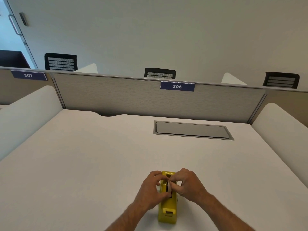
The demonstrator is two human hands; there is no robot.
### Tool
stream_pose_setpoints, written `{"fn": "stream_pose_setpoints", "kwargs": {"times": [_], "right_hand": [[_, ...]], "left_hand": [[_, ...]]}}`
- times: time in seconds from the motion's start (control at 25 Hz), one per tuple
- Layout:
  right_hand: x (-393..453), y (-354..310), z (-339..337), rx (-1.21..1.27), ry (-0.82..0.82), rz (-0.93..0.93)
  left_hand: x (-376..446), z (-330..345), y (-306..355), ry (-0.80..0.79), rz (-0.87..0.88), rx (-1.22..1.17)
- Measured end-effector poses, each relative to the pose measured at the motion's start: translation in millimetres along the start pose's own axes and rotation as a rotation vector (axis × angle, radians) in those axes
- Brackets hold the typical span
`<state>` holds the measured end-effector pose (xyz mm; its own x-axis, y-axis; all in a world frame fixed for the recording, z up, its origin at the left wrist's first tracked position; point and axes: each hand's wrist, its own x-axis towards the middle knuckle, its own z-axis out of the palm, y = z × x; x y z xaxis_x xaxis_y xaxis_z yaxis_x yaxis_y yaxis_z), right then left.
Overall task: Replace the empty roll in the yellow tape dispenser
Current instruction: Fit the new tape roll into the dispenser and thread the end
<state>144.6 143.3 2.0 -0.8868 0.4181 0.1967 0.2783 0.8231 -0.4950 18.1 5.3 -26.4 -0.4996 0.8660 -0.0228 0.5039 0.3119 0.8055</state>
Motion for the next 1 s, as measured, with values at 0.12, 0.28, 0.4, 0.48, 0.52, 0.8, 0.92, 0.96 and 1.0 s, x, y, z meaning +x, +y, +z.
{"fn": "stream_pose_setpoints", "kwargs": {"times": [0.12, 0.28, 0.4, 0.48, 0.52, 0.8, 0.92, 0.96, 1.0], "right_hand": [[-0.7, -1.9, -0.8, -0.015, -0.035, 0.021], [-0.2, 0.8, 1.7, -0.008, -0.029, 0.006], [2.4, 0.9, -0.7, -0.002, -0.031, 0.011], [1.8, -1.4, -2.4, -0.025, -0.054, 0.011], [1.2, -1.9, -2.5, -0.032, -0.057, 0.008], [3.4, 2.1, -2.5, 0.011, -0.03, 0.014], [1.2, 0.0, -3.0, -0.019, -0.061, -0.003], [0.9, 0.3, -2.7, -0.017, -0.062, -0.009], [1.0, 1.2, -2.5, -0.008, -0.055, -0.008]], "left_hand": [[0.8, 1.3, -0.4, 0.002, 0.001, 0.001], [0.8, 1.5, -0.8, -0.008, -0.012, 0.007], [1.3, 2.1, -0.6, -0.01, -0.013, 0.022], [1.8, 2.9, -0.4, -0.007, -0.01, 0.024], [2.0, 3.3, -0.7, -0.006, -0.009, 0.026], [1.5, 1.9, 1.5, -0.001, 0.003, 0.025], [1.4, 1.4, 2.0, 0.01, 0.011, 0.033], [1.4, 1.1, 2.6, 0.011, 0.01, 0.037], [1.3, 0.9, 3.2, 0.009, 0.007, 0.039]]}}
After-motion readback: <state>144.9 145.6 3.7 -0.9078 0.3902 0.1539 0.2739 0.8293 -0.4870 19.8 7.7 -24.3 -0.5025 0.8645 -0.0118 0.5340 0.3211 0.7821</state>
